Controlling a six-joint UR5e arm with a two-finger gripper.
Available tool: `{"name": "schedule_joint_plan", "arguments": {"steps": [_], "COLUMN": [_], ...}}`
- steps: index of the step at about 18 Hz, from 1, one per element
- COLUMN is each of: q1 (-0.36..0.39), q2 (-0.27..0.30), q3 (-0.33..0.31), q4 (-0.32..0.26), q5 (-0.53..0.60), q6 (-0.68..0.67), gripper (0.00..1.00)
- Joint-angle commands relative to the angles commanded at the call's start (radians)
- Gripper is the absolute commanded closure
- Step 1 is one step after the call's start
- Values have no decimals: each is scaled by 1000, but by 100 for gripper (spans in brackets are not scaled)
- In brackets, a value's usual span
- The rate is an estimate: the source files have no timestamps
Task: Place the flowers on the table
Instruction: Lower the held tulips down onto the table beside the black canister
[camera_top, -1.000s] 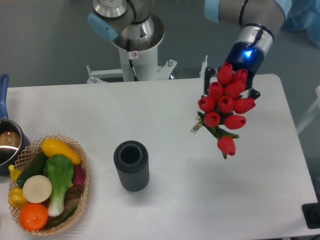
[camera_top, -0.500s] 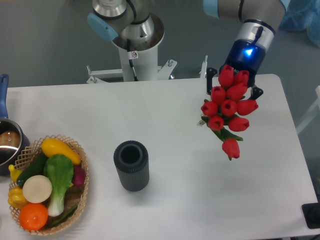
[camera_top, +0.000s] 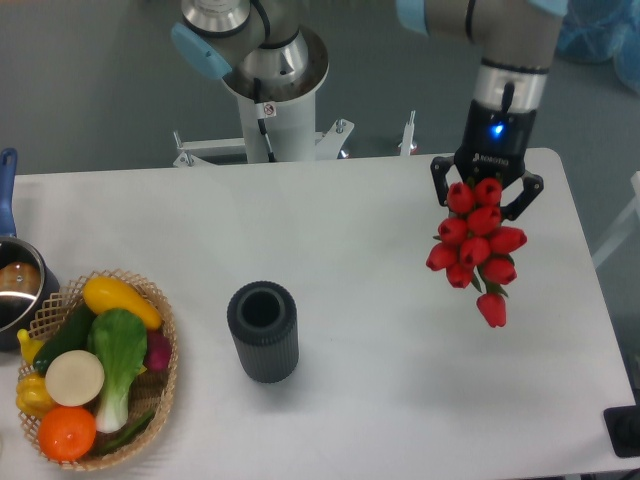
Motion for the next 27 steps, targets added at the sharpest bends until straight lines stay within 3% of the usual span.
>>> {"name": "schedule_joint_plan", "arguments": {"steps": [5, 13, 18, 27], "q1": [-120, -175, -183, -189], "q2": [-98, -249, -305, -350], "q3": [55, 118, 129, 124], "q4": [3, 8, 11, 11], "q5": [164, 163, 158, 158], "q6": [0, -2, -3, -2], "gripper": [60, 60, 60, 60]}}
